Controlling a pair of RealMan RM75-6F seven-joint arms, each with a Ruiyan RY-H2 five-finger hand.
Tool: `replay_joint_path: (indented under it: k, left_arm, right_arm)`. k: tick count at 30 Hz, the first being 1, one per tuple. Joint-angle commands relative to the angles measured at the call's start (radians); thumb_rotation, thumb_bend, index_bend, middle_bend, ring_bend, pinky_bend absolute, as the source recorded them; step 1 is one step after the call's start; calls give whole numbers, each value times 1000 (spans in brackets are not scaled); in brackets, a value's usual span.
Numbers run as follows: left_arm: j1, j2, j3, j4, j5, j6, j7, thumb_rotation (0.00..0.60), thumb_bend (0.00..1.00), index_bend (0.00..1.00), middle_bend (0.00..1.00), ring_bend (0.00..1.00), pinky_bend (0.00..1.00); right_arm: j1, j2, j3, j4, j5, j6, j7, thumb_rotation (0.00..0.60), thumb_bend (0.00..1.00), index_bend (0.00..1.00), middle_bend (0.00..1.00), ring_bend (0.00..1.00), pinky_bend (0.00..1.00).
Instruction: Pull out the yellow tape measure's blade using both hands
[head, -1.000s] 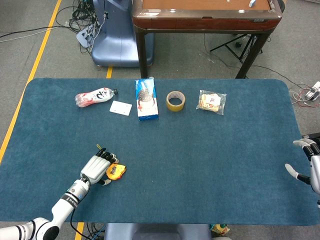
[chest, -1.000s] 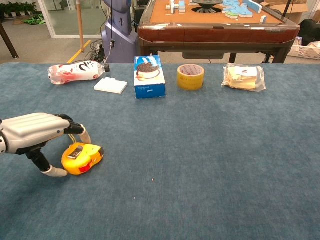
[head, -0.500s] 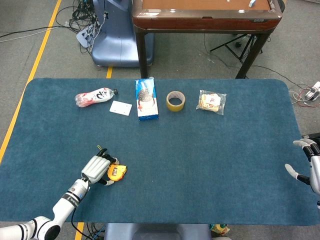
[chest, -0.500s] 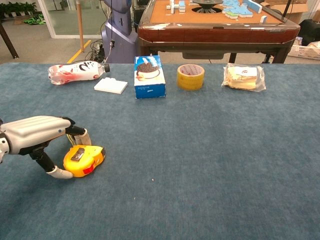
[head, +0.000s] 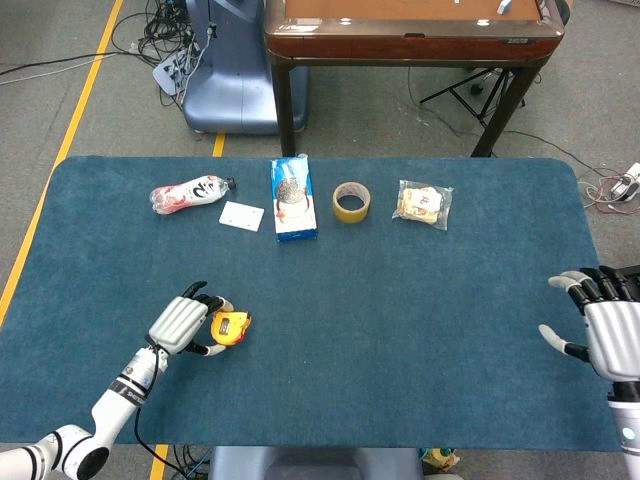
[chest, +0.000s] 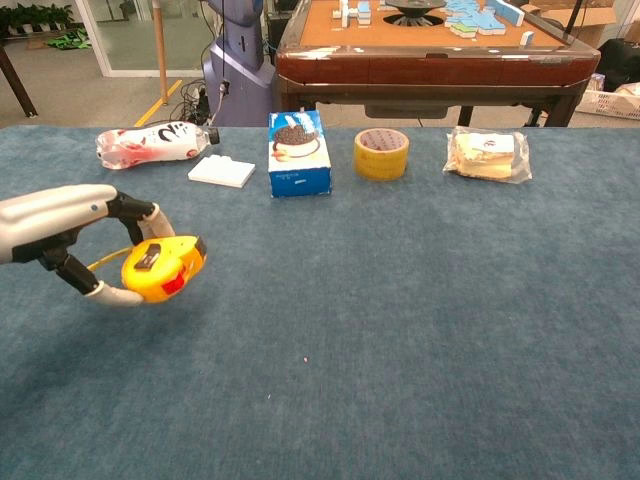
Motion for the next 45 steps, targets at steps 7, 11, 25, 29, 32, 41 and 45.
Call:
replay_joint_path:
  k: [7,11,25,29,32,41,45]
  left_arm:
    - [-20,47,-36,-80,77,74,-49,600,169,507,523,341,76]
    - [-37,59,-56,-129,67,64,-49,600,168,507,523,341,76]
    - [-98,40,-132,-248,-23,28,37,600,169,513,524,341,76]
    - [-107,31,-136,-265,-37,24,69,600,169,514,524,342,76]
    - [-113,27,-137,-274,-44,21,89,600,169,514,524,342,76]
    - [-125,11,-148,-294,-71,21,95,600,168,514,524,341,76]
    - [-128,11,-154,-299,-77,26,89,600,169,513,524,342,76]
  right_arm:
    - [169,-24,31,-130,-13,-216,76,600,229,357,293,194,140]
    - [243,-61,54,-155,27,-309,111,600,229,361,189,84,60]
    - [466,-231,135,-140,195,-519,131,600,225,362,82,0,0]
    - [514,-258,157,-144,247,-545,109,600,222,363,81,0,0]
    - [554,-266,176,-145,297,-576,100,600,221,369,81,0,0]
    - [647,-292,199,-150,432,-623,64,600,217,379,81,0,0]
    - [676,-304,197,-149,474,-632,57,600,215,382,81,0,0]
